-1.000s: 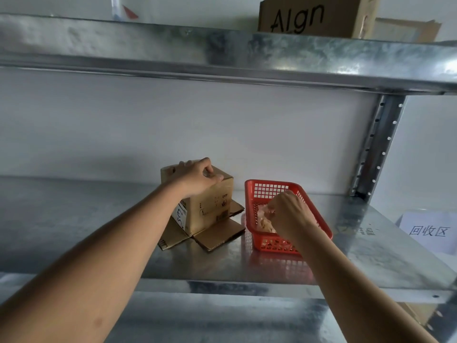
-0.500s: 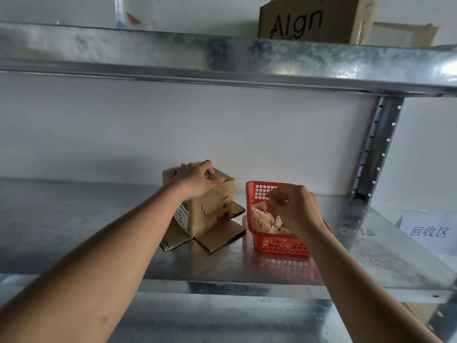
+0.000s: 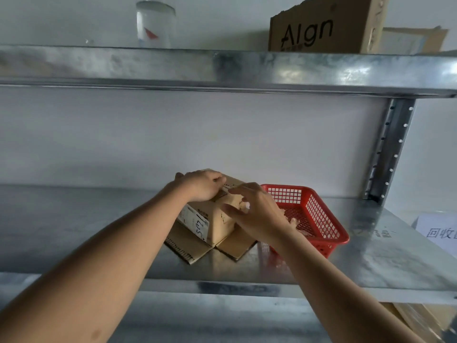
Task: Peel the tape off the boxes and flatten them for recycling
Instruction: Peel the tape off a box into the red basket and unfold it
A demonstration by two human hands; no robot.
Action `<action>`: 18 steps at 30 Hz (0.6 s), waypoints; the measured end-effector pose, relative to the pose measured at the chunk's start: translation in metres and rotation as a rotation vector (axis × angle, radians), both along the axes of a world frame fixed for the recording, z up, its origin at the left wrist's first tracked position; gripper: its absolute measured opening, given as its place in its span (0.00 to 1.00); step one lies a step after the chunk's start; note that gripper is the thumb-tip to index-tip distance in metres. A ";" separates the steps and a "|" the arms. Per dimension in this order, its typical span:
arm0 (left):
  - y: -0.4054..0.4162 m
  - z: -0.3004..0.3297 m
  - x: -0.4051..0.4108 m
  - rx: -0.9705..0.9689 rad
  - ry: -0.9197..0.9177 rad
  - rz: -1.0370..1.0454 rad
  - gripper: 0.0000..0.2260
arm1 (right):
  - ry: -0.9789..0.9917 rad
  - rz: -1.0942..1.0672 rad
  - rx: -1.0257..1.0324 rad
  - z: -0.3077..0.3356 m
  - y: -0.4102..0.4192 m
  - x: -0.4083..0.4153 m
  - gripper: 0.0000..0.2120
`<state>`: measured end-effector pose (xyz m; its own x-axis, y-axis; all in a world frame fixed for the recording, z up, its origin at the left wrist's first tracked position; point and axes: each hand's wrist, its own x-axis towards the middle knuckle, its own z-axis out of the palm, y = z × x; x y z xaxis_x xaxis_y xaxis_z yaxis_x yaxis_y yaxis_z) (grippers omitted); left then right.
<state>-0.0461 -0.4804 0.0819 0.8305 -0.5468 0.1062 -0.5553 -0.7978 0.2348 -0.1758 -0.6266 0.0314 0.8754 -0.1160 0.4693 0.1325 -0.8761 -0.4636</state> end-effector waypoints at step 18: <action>0.129 0.024 0.014 0.152 0.021 0.022 0.18 | -0.214 -0.076 0.179 -0.019 0.078 0.046 0.14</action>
